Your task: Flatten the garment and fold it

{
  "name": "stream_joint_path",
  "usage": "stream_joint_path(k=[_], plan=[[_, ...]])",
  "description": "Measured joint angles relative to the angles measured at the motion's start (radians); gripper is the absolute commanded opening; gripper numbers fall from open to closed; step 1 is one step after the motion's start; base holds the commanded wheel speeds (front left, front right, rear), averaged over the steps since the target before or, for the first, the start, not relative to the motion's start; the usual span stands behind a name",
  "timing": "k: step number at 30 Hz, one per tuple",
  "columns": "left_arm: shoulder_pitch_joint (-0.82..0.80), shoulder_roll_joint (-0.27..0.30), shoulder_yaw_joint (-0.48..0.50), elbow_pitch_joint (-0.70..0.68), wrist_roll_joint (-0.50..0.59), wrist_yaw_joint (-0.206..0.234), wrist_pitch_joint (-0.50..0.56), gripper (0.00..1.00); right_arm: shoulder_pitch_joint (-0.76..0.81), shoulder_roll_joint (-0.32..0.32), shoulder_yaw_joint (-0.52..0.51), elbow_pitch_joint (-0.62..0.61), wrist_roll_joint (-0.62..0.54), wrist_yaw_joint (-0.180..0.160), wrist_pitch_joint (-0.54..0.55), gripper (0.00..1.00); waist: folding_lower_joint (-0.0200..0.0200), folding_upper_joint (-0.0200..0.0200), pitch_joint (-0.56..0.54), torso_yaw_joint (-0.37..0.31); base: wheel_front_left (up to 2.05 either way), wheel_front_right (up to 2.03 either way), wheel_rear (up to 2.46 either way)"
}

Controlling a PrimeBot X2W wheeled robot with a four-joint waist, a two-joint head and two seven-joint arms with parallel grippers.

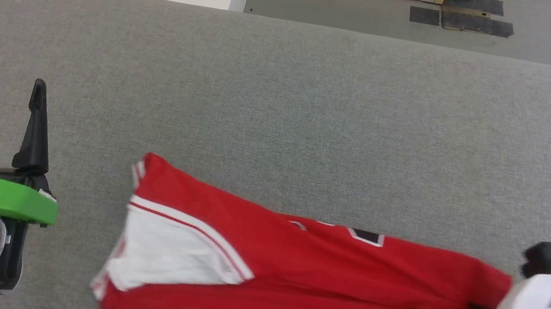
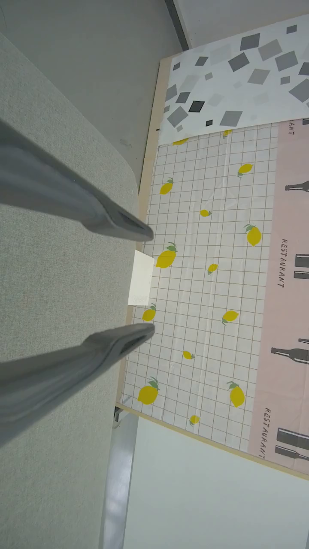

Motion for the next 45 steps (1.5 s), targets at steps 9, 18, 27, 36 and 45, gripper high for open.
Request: stream_joint_path(k=[9, 18, 27, 36, 45], plan=[[0.004, -0.006, 0.008, -0.001, 0.0, -0.008, 0.0, 1.0, -0.01, -0.073, -0.301, 0.058, -0.169, -0.001, 0.064, 0.0, 0.0, 0.0, 0.008, -0.001, 0.0, 0.0, 0.0], [0.014, -0.008, 0.007, -0.002, 0.0, -0.008, 0.0, 1.0, -0.041, -0.057, -0.335, -0.031, -0.358, -0.001, 0.151, 0.0, 0.0, 0.0, 0.001, -0.009, 0.0, 0.0, 0.0], [0.029, -0.017, 0.005, 0.004, 0.0, -0.003, 0.0, 1.0, -0.042, -0.074, -0.092, -0.309, -0.225, -0.001, 0.312, 0.0, 0.0, 0.0, -0.039, -0.016, 0.0, 0.0, 0.0], [0.035, -0.026, -0.003, 0.011, -0.002, -0.002, 0.0, 1.0, -0.104, 0.023, 0.151, -0.347, -0.104, -0.001, 0.342, 0.0, 0.0, 0.0, -0.062, 0.0, 0.0, 0.0, 0.0], [0.045, -0.027, -0.011, 0.018, -0.01, 0.0, 0.001, 1.0, -0.216, 0.129, 0.345, -0.17, -0.065, -0.001, 0.238, 0.0, 0.0, 0.0, -0.07, 0.05, 0.0, 0.0, 0.0]])
